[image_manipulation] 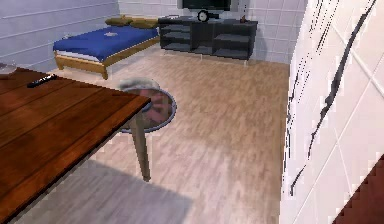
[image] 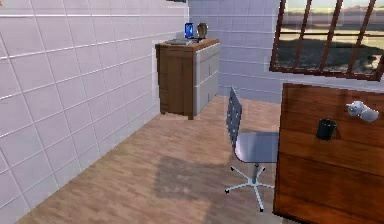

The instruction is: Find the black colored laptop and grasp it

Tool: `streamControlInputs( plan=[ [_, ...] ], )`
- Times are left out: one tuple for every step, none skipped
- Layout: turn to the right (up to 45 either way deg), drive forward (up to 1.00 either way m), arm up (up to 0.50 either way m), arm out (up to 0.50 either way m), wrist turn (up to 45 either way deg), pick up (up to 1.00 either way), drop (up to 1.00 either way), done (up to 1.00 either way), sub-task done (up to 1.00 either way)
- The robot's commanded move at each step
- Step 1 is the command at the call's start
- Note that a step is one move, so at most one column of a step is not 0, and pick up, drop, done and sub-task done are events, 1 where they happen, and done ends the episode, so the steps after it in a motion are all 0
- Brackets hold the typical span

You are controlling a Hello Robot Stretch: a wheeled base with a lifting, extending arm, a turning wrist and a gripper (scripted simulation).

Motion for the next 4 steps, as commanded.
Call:
streamControlInputs(
  plan=[
    [-3.0, 0.00, 0.00, 0.00, 0.0, 0.00, 0.00, 0.00, 0.00],
    [6.0, 0.00, 0.00, 0.00, 0.0, 0.00, 0.00, 0.00, 0.00],
    [0.0, 0.05, 0.00, 0.00, 0.0, 0.00, 0.00, 0.00, 0.00],
    [-6.0, 0.00, 0.00, 0.00, 0.0, 0.00, 0.00, 0.00, 0.00]
  ],
)
